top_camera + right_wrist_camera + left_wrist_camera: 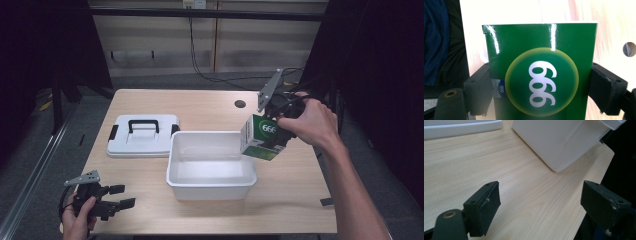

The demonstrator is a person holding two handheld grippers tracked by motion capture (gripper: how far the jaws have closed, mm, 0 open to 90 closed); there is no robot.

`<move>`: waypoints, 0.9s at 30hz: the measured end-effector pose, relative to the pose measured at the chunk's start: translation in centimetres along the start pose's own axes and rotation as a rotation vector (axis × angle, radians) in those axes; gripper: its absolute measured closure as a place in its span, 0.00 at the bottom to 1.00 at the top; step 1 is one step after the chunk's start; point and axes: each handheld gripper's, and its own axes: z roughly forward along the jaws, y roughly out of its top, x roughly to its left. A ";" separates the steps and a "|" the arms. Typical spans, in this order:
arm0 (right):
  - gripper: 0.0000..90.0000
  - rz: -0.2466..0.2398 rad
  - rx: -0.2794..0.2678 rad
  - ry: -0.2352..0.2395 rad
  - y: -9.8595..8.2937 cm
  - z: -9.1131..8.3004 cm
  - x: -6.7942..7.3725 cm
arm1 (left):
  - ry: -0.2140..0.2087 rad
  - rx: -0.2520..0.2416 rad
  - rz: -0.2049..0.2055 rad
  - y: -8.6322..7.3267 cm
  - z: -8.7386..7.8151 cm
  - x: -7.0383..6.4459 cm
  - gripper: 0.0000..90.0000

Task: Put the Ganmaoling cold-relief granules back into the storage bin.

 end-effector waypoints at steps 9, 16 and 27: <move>0.18 -0.024 -0.011 0.011 1.8 0.6 0.2 | -0.002 0.002 -0.004 0.0 0.1 0.0 0.18; 0.18 -0.036 -0.009 0.021 3.0 1.3 0.3 | 0.003 0.001 -0.001 0.0 0.0 0.0 0.18; 0.18 -0.079 0.043 0.049 4.9 3.8 0.1 | 0.002 0.001 -0.002 0.0 0.0 0.0 0.18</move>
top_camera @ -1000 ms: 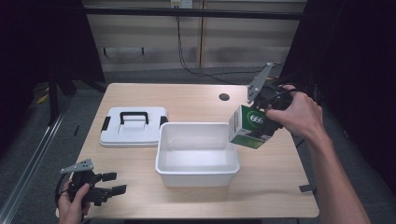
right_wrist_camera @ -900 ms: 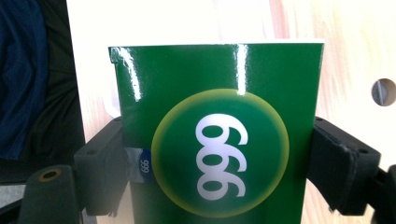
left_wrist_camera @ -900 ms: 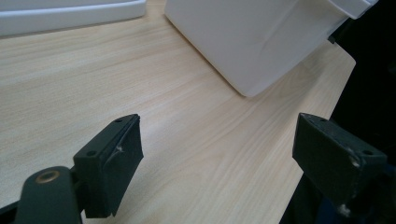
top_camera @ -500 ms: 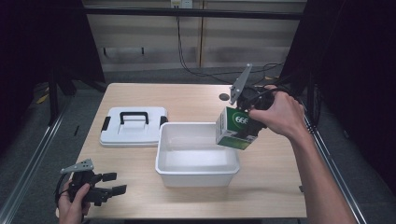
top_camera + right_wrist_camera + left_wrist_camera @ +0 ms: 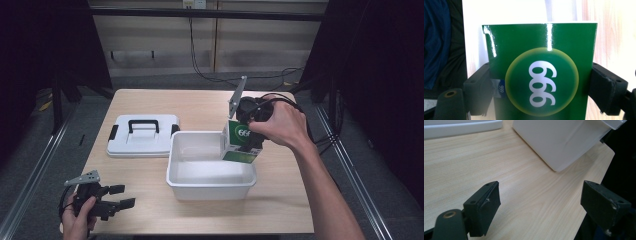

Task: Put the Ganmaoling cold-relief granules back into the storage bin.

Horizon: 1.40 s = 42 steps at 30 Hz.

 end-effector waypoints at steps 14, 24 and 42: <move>0.18 -0.026 0.091 0.033 1.2 4.5 -0.4 | -0.001 -0.004 -0.002 0.0 0.0 0.0 0.18; 0.18 -0.021 0.137 0.043 1.0 6.7 -0.5 | -0.002 -0.003 -0.003 0.0 0.0 0.0 0.18; 0.18 -0.050 0.187 0.052 1.1 9.3 -0.6 | -0.002 -0.004 -0.002 0.0 0.0 0.0 0.18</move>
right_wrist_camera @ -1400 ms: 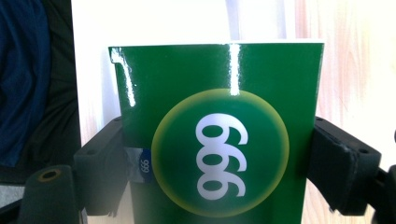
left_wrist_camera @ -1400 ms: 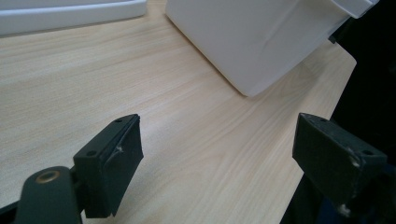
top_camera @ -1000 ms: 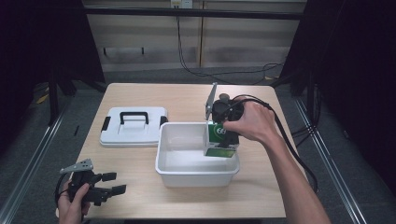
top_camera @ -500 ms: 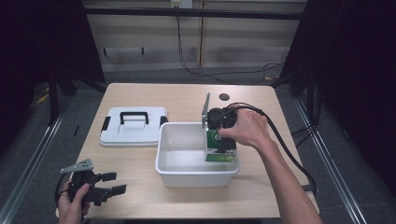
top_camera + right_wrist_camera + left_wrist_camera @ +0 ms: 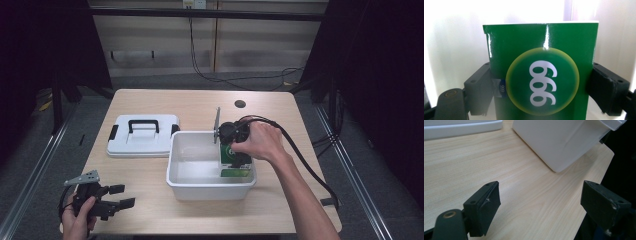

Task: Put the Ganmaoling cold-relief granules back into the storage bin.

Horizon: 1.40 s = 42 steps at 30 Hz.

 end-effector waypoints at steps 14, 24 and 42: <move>0.17 0.005 0.040 -0.023 0.4 1.8 -0.3 | -0.002 -0.003 -0.001 0.0 -0.1 0.0 0.18; 0.17 -0.005 0.052 -0.004 0.4 3.1 -0.3 | -0.005 -0.004 0.001 0.0 -0.1 0.0 0.18; 0.16 0.018 0.100 0.010 0.5 5.2 -0.4 | -0.001 -0.004 -0.002 0.0 0.0 0.0 0.18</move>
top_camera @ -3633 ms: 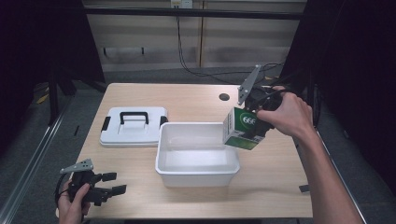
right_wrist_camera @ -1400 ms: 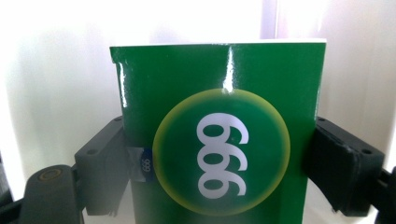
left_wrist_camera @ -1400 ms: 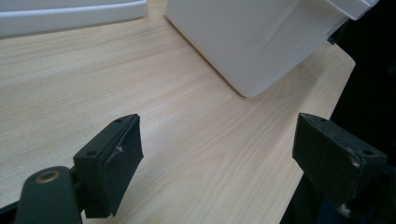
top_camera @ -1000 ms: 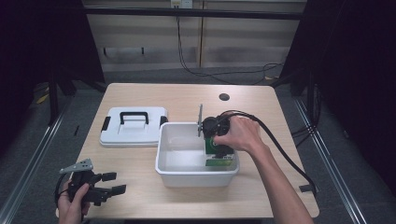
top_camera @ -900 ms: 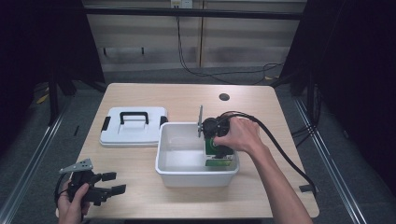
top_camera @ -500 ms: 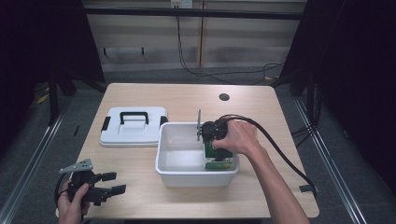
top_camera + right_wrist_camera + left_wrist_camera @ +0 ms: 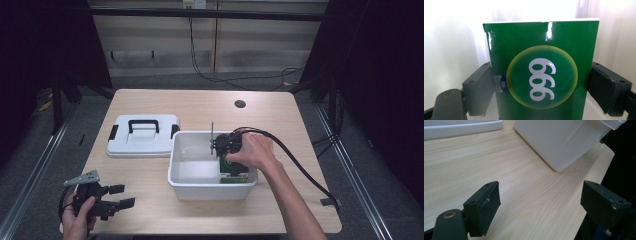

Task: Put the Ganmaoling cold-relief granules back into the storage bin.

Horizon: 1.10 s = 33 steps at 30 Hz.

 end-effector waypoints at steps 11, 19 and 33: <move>0.13 -0.013 -0.021 -0.006 -0.2 -0.3 -0.1 | -0.001 -0.001 0.000 0.0 -0.1 0.0 0.18; 0.10 -0.021 -0.112 -0.036 -1.1 -1.5 0.2 | 0.001 0.000 0.003 0.0 -0.1 0.0 0.18; 0.10 0.046 -0.326 -0.057 -3.6 -3.4 0.4 | 0.005 0.002 0.004 0.0 -0.1 0.0 0.18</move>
